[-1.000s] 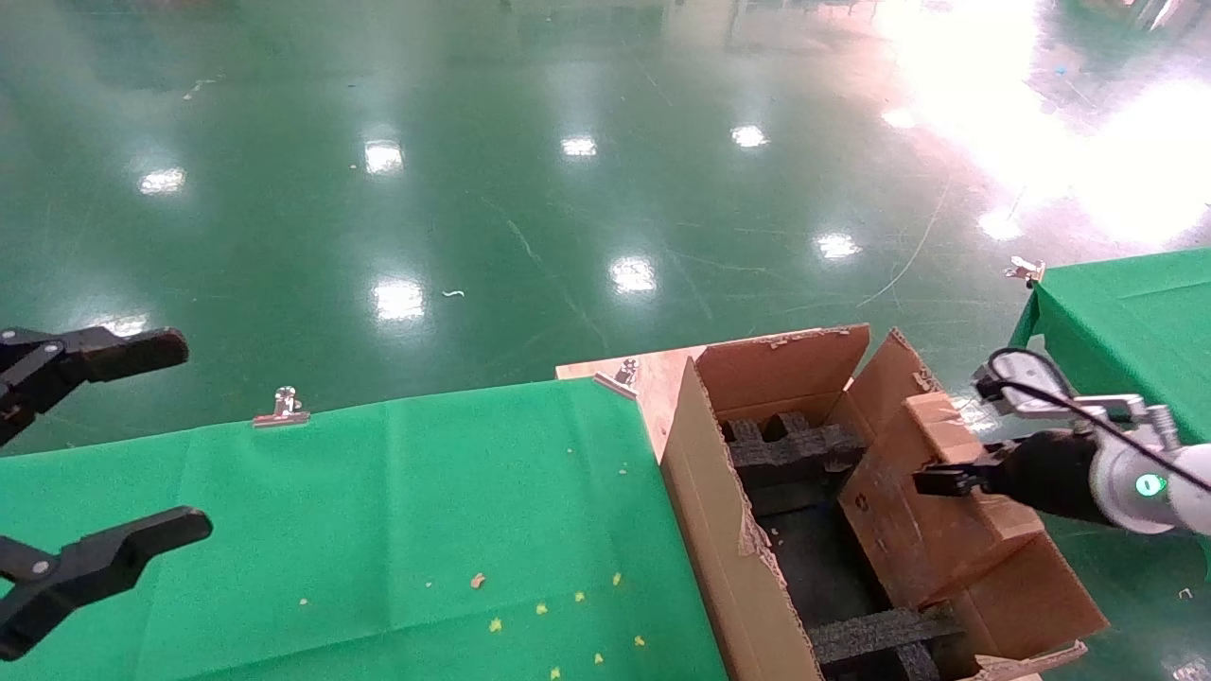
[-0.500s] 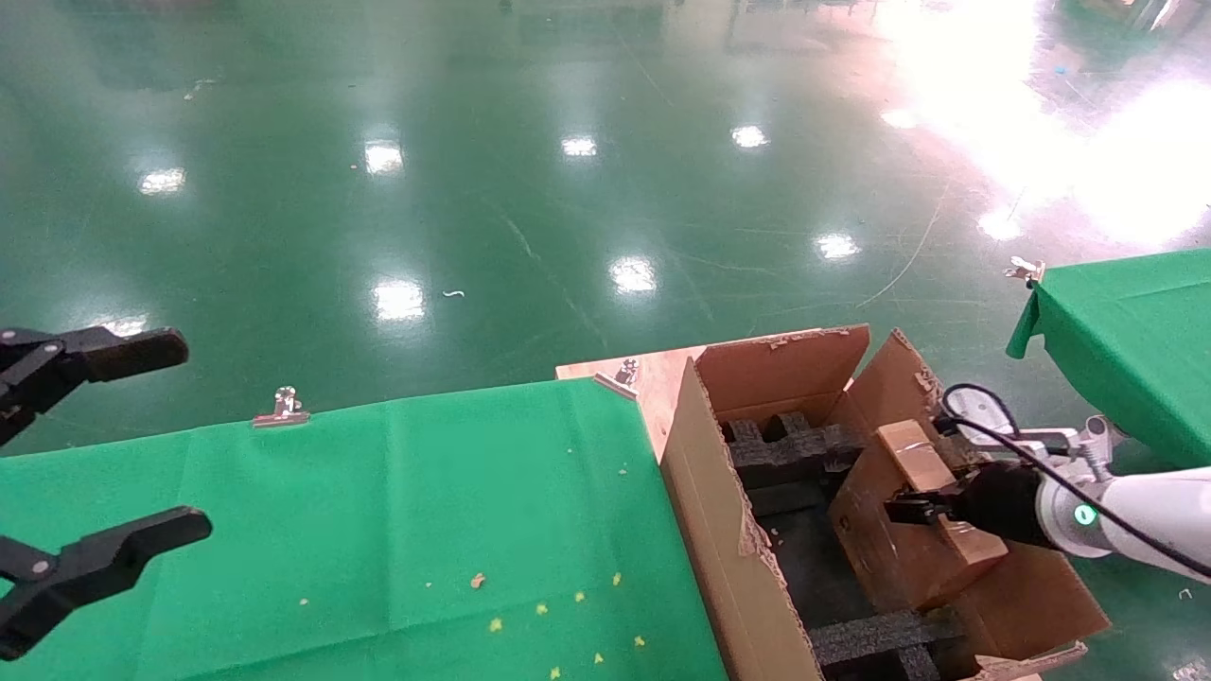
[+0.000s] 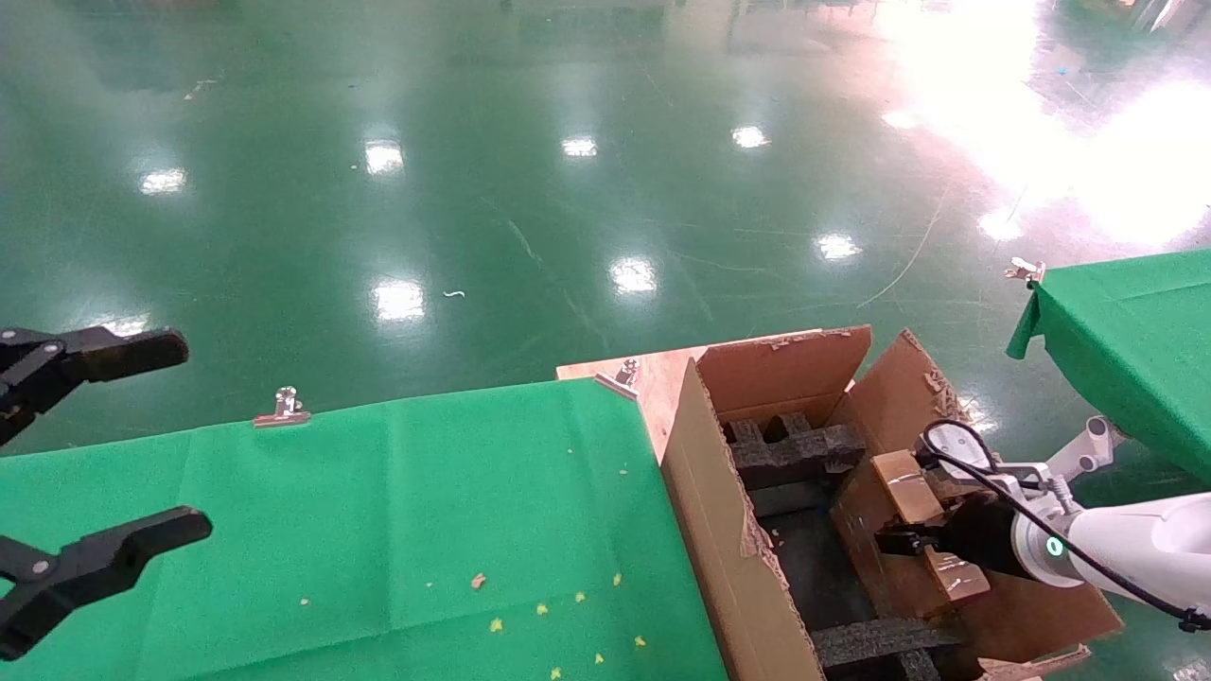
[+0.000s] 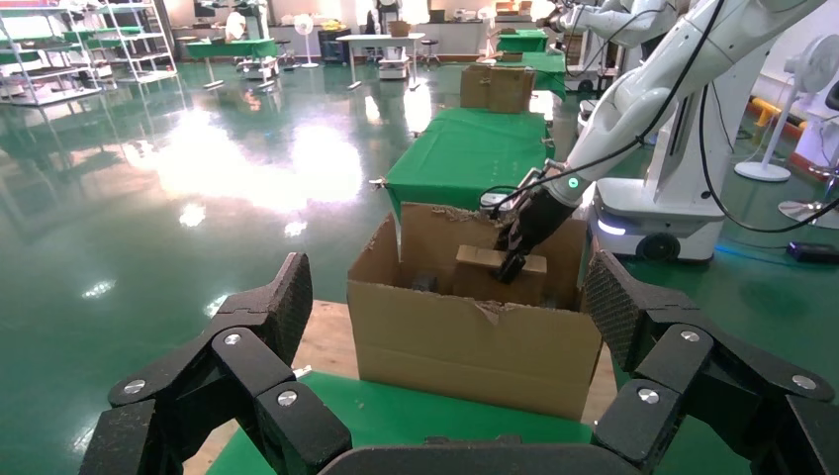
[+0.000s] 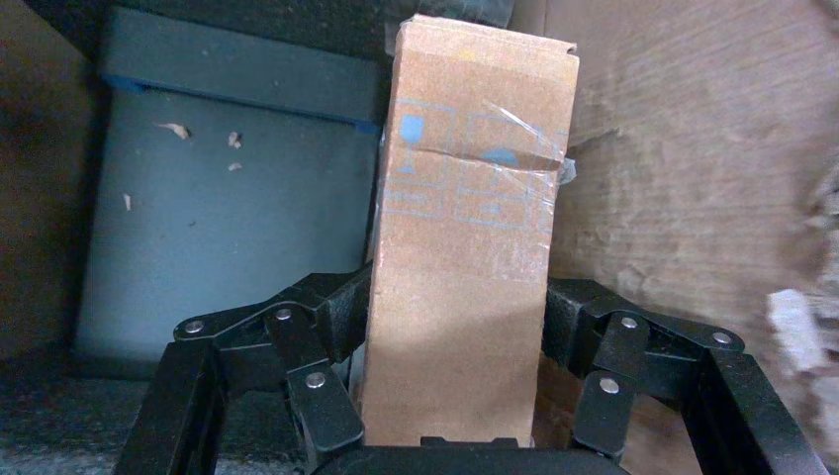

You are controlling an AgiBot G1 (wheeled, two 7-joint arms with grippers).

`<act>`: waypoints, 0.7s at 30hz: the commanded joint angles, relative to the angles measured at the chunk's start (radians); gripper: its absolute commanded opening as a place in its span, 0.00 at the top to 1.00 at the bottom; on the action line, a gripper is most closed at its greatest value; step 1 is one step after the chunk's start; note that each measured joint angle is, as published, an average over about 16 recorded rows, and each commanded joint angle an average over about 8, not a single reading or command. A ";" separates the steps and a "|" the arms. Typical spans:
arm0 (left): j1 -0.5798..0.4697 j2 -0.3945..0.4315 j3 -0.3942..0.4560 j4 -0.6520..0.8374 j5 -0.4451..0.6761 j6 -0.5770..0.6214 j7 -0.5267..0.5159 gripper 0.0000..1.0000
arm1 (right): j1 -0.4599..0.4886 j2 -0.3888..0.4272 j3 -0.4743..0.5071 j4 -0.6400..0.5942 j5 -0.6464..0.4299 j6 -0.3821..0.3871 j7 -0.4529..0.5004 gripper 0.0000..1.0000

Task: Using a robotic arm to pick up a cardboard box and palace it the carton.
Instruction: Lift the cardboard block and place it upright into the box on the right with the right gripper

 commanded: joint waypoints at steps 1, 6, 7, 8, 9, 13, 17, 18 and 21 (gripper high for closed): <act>0.000 0.000 0.000 0.000 0.000 0.000 0.000 0.00 | -0.017 -0.009 -0.001 -0.012 0.000 0.007 0.009 0.94; 0.000 0.000 0.000 0.000 0.000 0.000 0.000 0.00 | -0.032 -0.022 -0.001 -0.026 -0.002 0.014 0.015 0.32; 0.000 0.000 0.000 0.000 0.000 0.000 0.000 0.00 | -0.034 -0.024 -0.001 -0.027 -0.003 0.015 0.015 0.19; 0.000 0.000 0.000 0.000 0.000 0.000 0.000 0.00 | -0.035 -0.025 -0.001 -0.028 -0.003 0.016 0.015 0.07; 0.000 0.000 0.000 0.000 0.000 0.000 0.000 0.00 | -0.036 -0.026 -0.001 -0.028 -0.003 0.017 0.016 0.00; 0.000 0.000 0.000 0.000 0.000 0.000 0.000 0.00 | -0.034 -0.024 -0.001 -0.026 -0.002 0.015 0.015 0.00; 0.000 0.000 0.000 0.000 0.000 0.000 0.000 0.00 | -0.032 -0.022 -0.001 -0.024 -0.001 0.012 0.015 0.00; 0.000 0.000 0.000 0.000 0.000 0.000 0.000 0.00 | -0.031 -0.021 -0.001 -0.024 -0.001 0.012 0.015 0.00; 0.000 0.000 0.000 0.000 0.000 0.000 0.000 0.00 | -0.029 -0.018 0.000 -0.020 0.001 0.011 0.016 0.00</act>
